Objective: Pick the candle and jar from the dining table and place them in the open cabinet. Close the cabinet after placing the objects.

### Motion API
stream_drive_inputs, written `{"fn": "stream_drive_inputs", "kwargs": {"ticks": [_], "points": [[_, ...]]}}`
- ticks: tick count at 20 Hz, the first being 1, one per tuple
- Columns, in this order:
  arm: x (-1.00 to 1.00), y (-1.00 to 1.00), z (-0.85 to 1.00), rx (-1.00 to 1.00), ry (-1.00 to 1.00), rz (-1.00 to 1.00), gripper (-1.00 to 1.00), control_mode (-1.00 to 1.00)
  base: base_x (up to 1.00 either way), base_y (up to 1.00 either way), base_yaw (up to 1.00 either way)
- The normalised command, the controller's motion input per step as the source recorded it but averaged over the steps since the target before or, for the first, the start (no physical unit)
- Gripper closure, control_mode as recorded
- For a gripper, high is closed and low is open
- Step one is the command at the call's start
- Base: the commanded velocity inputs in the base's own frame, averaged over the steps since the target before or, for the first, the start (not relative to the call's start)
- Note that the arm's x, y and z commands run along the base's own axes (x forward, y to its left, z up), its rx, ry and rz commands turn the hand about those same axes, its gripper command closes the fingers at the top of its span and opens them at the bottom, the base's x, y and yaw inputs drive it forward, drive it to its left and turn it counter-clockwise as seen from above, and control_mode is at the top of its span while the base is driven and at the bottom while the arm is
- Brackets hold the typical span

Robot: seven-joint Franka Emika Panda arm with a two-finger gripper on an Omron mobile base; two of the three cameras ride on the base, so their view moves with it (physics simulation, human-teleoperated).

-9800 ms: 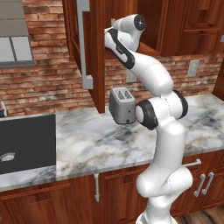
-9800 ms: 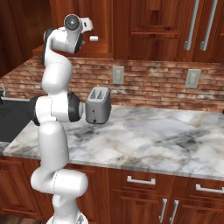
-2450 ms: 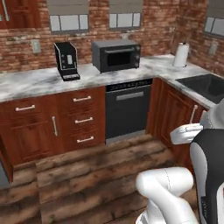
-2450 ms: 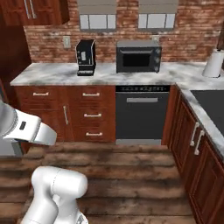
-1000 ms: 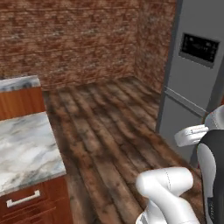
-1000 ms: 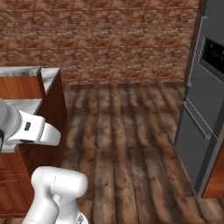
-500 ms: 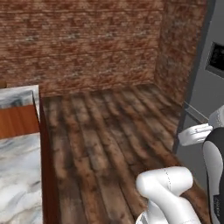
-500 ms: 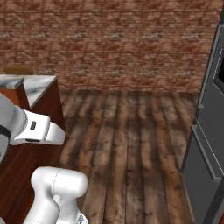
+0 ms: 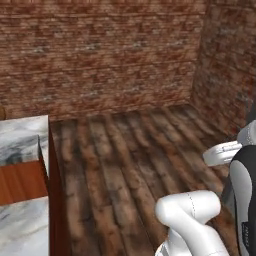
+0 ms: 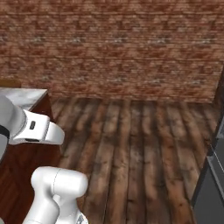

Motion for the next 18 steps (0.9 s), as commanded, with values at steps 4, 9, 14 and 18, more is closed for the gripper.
{"fn": "stream_drive_inputs", "kwargs": {"ticks": [4,9,14,18], "points": [[0.0,0.0,0.0,0.0,0.0,0.0,-1.0,1.0,1.0,-0.02,0.33],[0.0,0.0,0.0,0.0,0.0,0.0,-1.0,1.0,1.0,0.0,0.67],[0.0,0.0,0.0,0.0,0.0,0.0,-1.0,1.0,1.0,-0.02,0.76],[0.0,0.0,0.0,0.0,0.0,0.0,-1.0,1.0,0.52,-0.79,0.54]]}}
